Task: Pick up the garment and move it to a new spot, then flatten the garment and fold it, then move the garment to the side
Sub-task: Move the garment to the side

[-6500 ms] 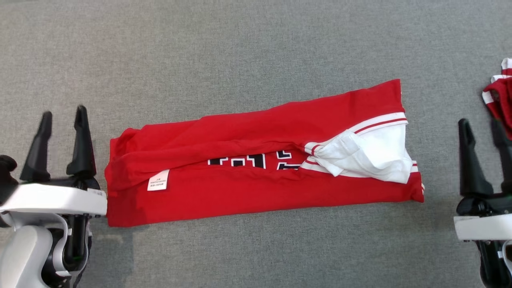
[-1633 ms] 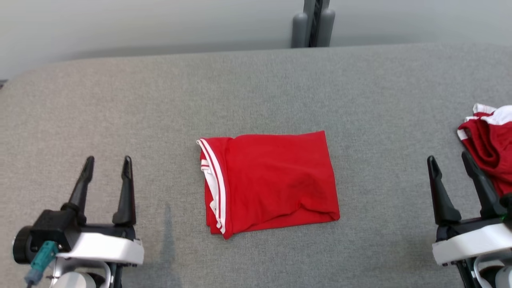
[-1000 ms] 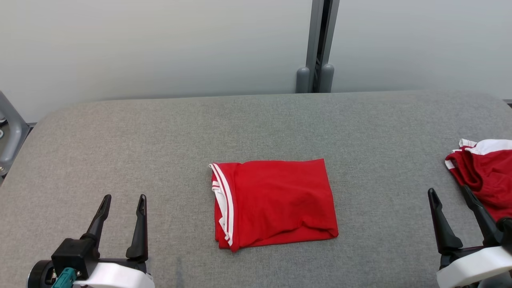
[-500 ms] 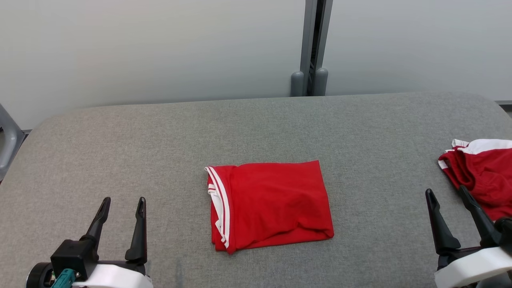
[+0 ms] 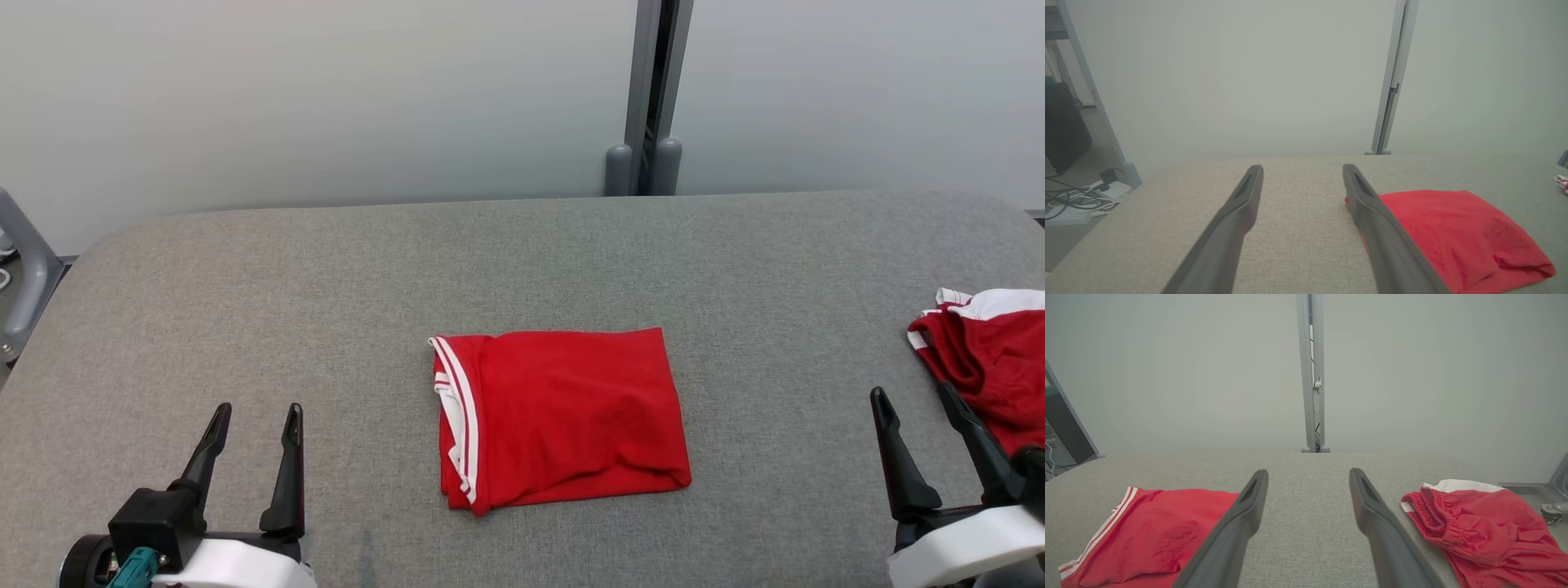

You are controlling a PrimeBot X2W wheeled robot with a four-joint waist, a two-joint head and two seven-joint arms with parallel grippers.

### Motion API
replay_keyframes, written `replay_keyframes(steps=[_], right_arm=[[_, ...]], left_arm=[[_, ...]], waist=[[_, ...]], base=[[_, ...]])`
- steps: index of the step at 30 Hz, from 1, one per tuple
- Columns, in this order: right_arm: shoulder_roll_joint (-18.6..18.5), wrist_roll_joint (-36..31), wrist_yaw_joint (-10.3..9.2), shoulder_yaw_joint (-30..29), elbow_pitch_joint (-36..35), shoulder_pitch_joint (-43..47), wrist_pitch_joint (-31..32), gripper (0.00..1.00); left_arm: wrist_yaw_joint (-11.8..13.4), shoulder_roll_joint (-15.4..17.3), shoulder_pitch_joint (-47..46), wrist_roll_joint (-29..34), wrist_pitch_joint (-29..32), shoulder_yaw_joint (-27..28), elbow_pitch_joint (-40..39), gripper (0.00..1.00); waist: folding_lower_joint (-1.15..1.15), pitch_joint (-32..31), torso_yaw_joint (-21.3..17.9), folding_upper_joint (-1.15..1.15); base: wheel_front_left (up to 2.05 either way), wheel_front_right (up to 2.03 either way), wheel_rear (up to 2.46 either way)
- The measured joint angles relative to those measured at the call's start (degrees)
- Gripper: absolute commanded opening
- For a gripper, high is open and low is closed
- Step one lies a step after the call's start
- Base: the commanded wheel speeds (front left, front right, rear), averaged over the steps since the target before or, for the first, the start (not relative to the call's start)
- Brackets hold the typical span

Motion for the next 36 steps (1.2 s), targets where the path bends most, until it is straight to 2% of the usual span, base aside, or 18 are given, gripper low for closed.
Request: replay_keyframes(steps=[9, 14, 24, 30, 34, 35, 36], right_arm=[[0.0, 0.4, 0.00, -0.8, 0.3, -0.5, 0.2, 1.00], [-0.6, 1.0, 0.00, 0.5, 2.1, -4.5, 1.0, 1.00], [-3.1, 4.1, 0.00, 9.5, 14.2, -17.1, 2.4, 1.00], [-3.5, 6.7, 0.00, 15.0, 20.7, -20.3, 3.6, 1.00], [-4.2, 8.2, 0.00, 16.2, 23.0, -21.7, 5.4, 1.00], [-4.4, 8.4, 0.01, 16.3, 23.2, -22.1, 5.6, 0.54], [-4.5, 8.6, 0.01, 16.4, 23.3, -22.4, 5.7, 0.35]], left_arm=[[-0.3, 0.1, -1.6, 0.0, -0.5, -0.6, -0.1, 1.00], [-1.3, 0.0, -4.9, 0.1, -1.4, -1.1, -0.4, 1.00], [-4.3, -2.9, -13.4, 0.0, -5.2, -2.6, 3.7, 1.00], [-5.4, -4.0, -16.2, -0.1, -6.6, -2.0, 6.7, 1.00], [-6.0, -4.6, -17.1, 0.0, -7.1, -1.3, 7.9, 1.00], [-6.2, -4.7, -17.3, 0.0, -7.1, -1.1, 8.1, 1.00], [-6.3, -4.8, -17.5, 0.0, -7.1, -0.9, 8.3, 1.00]], waist=[[0.00, 1.4, 1.1, 0.00], [0.00, 4.4, 2.4, 0.00], [0.00, 13.6, 6.9, 0.00], [0.00, 17.7, 10.2, 0.00], [0.00, 19.4, 11.4, 0.00], [0.00, 19.7, 11.5, 0.00], [0.00, 19.9, 11.5, 0.00]], base=[[0.00, 0.00, 0.00], [0.00, 0.00, 0.00], [0.00, 0.00, 0.00], [0.00, 0.00, 0.00], [0.00, 0.00, 0.00], [0.00, 0.00, 0.00], [0.00, 0.00, 0.00]])
